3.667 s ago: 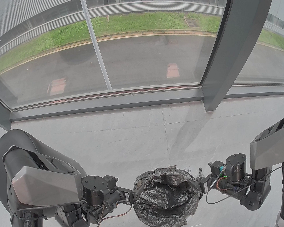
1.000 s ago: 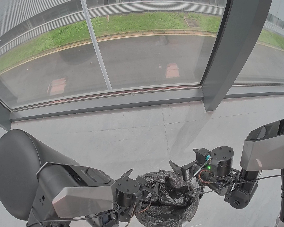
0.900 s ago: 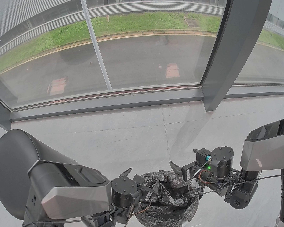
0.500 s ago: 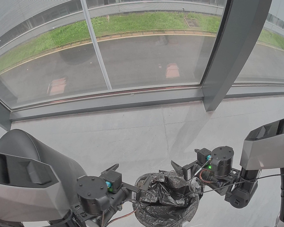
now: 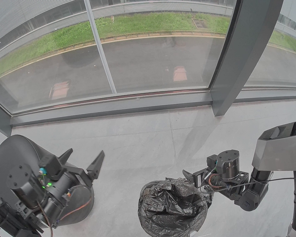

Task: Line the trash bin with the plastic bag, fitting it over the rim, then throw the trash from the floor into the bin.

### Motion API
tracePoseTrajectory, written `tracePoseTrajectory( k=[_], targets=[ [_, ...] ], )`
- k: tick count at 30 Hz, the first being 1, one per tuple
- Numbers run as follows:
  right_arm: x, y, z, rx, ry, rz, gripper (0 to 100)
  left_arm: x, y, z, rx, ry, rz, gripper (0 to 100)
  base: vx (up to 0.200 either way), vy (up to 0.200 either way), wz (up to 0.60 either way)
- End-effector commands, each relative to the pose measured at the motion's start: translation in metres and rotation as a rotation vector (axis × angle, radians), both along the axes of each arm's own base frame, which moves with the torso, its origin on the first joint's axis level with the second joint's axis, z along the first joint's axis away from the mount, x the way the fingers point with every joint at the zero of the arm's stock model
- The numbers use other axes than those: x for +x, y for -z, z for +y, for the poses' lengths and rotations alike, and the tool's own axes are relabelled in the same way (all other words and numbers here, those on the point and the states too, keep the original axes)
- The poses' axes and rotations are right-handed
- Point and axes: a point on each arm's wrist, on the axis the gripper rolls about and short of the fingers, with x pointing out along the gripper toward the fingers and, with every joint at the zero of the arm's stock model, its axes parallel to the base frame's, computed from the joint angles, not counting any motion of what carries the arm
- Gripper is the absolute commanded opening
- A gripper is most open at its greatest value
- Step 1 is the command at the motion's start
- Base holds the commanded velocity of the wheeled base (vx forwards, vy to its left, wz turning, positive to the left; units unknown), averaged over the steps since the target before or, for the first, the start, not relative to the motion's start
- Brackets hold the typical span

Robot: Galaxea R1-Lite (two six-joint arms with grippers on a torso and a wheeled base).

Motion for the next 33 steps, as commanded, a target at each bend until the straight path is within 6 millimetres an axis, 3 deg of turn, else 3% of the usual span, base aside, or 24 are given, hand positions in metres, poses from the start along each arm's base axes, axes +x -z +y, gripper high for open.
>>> tracePoseTrajectory(
  k=[1,8,16,20,25,33],
  targets=[
    [0.036,-0.022,-0.005,0.082,0.124,0.046,100,-0.023,-0.039,0.048,-0.09,-0.053,-0.145,100,0.0,0.0,0.0],
    [0.081,-0.052,-0.005,0.01,0.231,0.171,100,-0.042,-0.076,0.06,-0.134,-0.027,-0.174,100,0.0,0.0,0.0],
    [0.132,-0.015,0.01,-0.116,0.233,0.31,100,-0.077,-0.104,0.071,-0.156,0.041,-0.153,100,0.0,0.0,0.0],
    [0.145,0.005,0.011,-0.167,0.22,0.334,100,-0.075,-0.105,0.074,-0.182,0.029,-0.127,100,0.0,0.0,0.0],
    [0.154,0.016,0.005,-0.211,0.182,0.338,100,-0.071,-0.102,0.077,-0.172,0.036,-0.109,100,0.0,0.0,0.0],
    [0.165,0.016,-0.01,-0.345,0.031,0.33,100,-0.067,-0.099,0.078,-0.168,0.024,-0.091,100,0.0,0.0,0.0]
  ],
)
